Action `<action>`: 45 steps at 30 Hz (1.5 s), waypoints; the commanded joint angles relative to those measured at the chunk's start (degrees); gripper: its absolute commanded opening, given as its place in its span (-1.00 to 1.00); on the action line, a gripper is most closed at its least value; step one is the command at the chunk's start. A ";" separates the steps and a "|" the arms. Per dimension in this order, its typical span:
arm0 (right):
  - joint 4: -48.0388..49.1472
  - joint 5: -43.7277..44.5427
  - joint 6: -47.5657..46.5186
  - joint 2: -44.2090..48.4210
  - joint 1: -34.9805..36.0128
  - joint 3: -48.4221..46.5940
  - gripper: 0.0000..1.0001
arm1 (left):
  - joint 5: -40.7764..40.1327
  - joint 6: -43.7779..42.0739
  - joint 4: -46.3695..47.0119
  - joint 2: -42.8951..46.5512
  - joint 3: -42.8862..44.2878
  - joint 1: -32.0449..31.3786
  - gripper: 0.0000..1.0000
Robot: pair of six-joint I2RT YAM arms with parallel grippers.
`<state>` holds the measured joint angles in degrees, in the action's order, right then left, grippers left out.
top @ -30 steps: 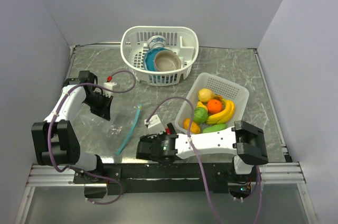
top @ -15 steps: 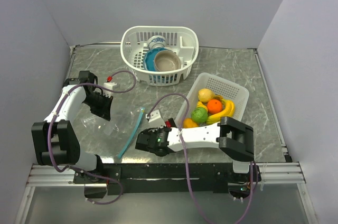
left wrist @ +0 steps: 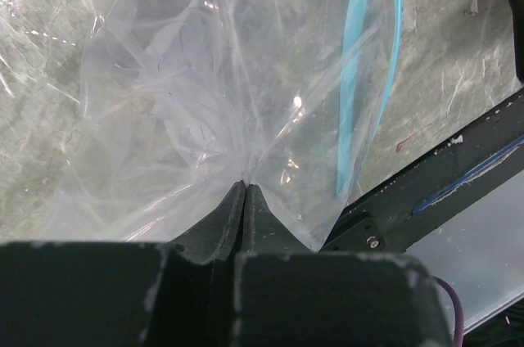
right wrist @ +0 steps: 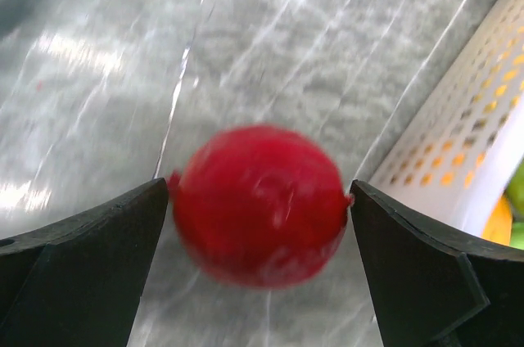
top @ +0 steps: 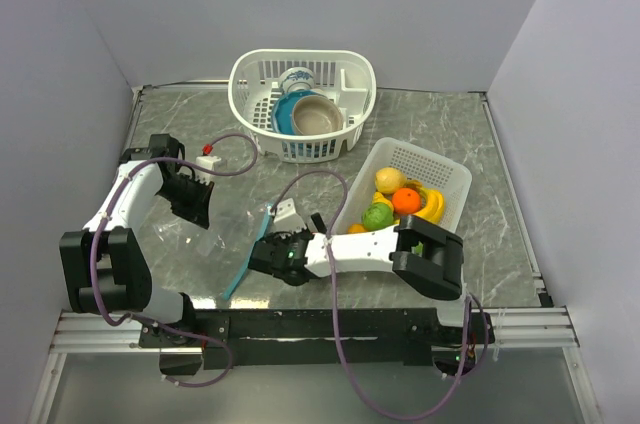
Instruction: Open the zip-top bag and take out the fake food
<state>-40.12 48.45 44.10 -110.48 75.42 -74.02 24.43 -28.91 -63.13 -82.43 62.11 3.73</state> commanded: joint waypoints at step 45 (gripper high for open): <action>-0.57 2.27 3.98 33.65 -27.08 14.52 1.00 | 1.41 0.52 -0.15 0.43 3.28 -0.12 -0.68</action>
<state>-40.69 49.63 46.30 -79.66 48.49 -57.52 24.38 -28.82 -63.26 -82.43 62.41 3.73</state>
